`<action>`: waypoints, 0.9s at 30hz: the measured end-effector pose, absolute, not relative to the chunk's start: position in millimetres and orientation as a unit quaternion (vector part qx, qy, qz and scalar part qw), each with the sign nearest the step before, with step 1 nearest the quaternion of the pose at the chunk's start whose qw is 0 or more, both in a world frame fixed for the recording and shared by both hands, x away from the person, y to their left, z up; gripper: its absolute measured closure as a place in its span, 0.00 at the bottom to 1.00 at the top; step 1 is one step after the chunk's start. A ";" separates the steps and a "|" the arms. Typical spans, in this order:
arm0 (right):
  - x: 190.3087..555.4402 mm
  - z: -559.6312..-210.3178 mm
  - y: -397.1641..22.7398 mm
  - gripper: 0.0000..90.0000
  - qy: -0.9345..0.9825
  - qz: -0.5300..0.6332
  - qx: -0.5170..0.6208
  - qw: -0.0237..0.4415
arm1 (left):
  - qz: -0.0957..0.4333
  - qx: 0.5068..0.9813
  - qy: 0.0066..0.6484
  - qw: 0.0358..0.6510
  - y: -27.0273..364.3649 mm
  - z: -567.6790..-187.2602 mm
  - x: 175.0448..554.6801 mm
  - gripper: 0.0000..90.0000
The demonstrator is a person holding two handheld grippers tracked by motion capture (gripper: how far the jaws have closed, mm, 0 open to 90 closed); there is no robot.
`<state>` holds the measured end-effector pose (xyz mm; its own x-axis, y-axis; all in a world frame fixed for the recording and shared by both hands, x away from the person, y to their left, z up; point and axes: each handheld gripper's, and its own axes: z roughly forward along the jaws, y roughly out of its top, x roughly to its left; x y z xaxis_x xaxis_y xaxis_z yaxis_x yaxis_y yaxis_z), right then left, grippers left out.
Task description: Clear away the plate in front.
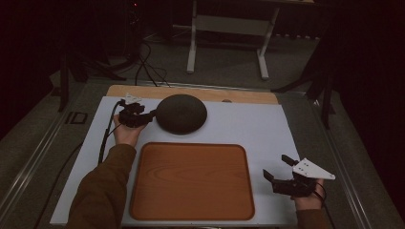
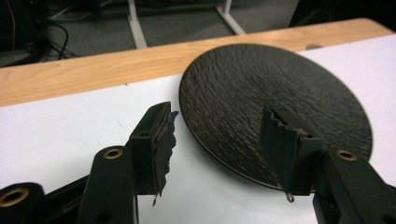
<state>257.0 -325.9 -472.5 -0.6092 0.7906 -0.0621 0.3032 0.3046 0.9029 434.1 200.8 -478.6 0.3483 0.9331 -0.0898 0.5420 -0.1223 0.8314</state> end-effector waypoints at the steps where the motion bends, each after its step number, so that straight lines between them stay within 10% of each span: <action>1: 257.0 -472.5 -326.2 0.12 0.765 0.469 0.358 0.260 | 0.235 0.713 0.519 0.409 198.8 -480.5 436.2 0.50; 27: 258.2 -473.4 -329.1 0.12 0.764 0.468 0.361 0.257 | 0.151 0.725 0.575 0.347 181.1 -523.2 472.4 0.51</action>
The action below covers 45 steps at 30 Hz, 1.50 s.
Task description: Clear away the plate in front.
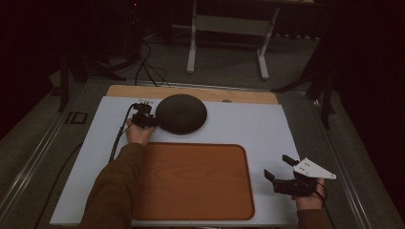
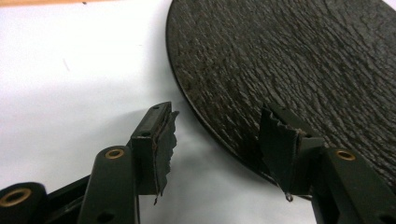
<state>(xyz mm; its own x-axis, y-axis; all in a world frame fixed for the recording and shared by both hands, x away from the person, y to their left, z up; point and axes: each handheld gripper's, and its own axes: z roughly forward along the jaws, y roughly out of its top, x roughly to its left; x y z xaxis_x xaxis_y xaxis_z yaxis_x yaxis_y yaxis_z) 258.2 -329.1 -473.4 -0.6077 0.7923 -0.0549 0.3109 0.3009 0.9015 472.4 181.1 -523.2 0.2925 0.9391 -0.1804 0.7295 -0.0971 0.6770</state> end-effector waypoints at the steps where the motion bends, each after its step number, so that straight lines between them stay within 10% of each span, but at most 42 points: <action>1: 258.3 -473.4 -329.1 0.12 0.765 0.468 0.361 0.257 | 0.143 0.724 0.577 0.350 181.1 -523.7 473.5 0.51; 16: 258.2 -473.2 -329.0 0.12 0.765 0.469 0.359 0.257 | 0.074 0.707 0.605 0.359 179.7 -527.2 483.0 0.51; 32: 260.0 -473.2 -327.9 0.12 0.767 0.468 0.357 0.254 | 0.042 0.650 0.666 0.364 186.4 -519.6 482.4 0.74; 45: 260.5 -473.4 -328.1 0.12 0.769 0.467 0.356 0.253 | -0.020 0.585 0.654 0.479 179.0 -509.9 481.6 0.86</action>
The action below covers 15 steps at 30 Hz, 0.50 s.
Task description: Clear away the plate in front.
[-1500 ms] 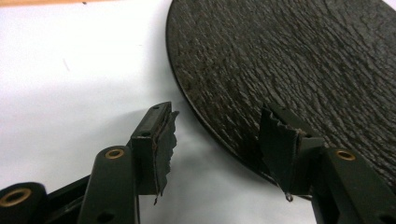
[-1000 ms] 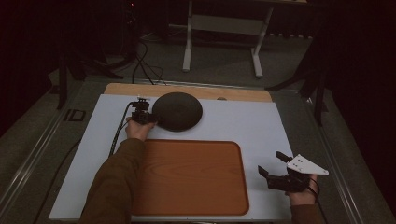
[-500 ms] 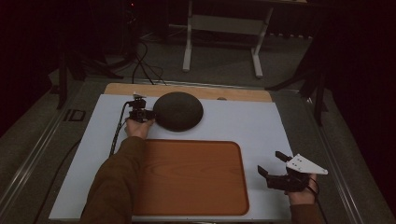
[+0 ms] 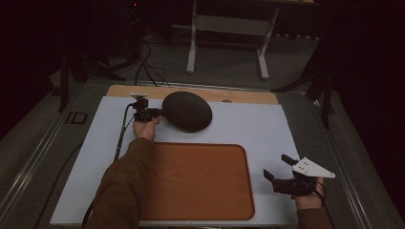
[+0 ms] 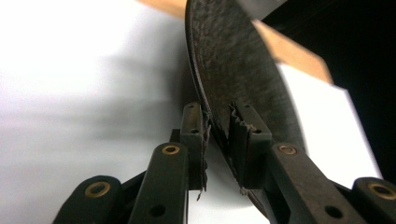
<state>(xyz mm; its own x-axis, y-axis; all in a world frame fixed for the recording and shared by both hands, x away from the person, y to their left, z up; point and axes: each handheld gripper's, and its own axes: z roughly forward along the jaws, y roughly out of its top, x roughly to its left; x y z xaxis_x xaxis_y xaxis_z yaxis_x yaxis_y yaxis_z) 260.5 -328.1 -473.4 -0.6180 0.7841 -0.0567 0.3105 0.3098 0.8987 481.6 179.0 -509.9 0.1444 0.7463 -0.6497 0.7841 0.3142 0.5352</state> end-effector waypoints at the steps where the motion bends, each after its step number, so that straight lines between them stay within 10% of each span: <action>1: 260.6 -473.5 -328.0 0.12 0.769 0.467 0.356 0.253 | -0.030 0.583 0.650 0.487 175.8 -510.8 482.2 0.84; 15: 260.1 -473.2 -330.0 0.12 0.768 0.468 0.357 0.253 | -0.094 0.522 0.692 0.491 155.4 -516.6 482.7 0.96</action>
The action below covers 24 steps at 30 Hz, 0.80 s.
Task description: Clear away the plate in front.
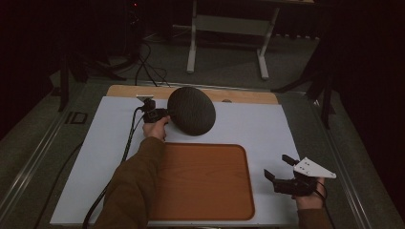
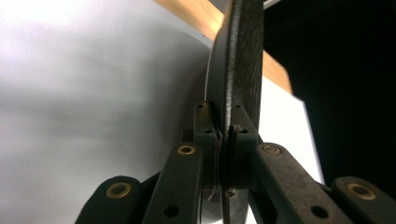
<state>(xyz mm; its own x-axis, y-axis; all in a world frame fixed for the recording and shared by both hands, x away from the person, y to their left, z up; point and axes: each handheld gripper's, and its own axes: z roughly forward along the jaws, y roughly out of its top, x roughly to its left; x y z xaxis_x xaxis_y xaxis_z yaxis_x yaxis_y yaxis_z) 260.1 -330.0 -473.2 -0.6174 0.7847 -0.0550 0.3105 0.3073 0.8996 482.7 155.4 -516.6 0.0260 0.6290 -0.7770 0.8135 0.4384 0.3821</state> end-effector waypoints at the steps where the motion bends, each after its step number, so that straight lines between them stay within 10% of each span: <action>1: 259.9 -473.0 -330.0 0.12 0.768 0.468 0.357 0.254 | -0.103 0.512 0.698 0.490 155.5 -518.2 482.4 0.96; 24: 259.3 -473.0 -331.0 0.12 0.768 0.468 0.358 0.253 | -0.123 0.520 0.674 0.511 163.9 -508.7 460.1 0.95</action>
<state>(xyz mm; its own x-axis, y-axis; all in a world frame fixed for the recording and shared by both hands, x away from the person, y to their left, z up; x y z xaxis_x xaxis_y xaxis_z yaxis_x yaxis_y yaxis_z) 259.3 -331.0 -473.0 -0.6156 0.7862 -0.0538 0.3127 0.3063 0.8991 460.1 163.9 -508.7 0.0620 0.5744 -0.8162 0.8259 0.4297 0.3651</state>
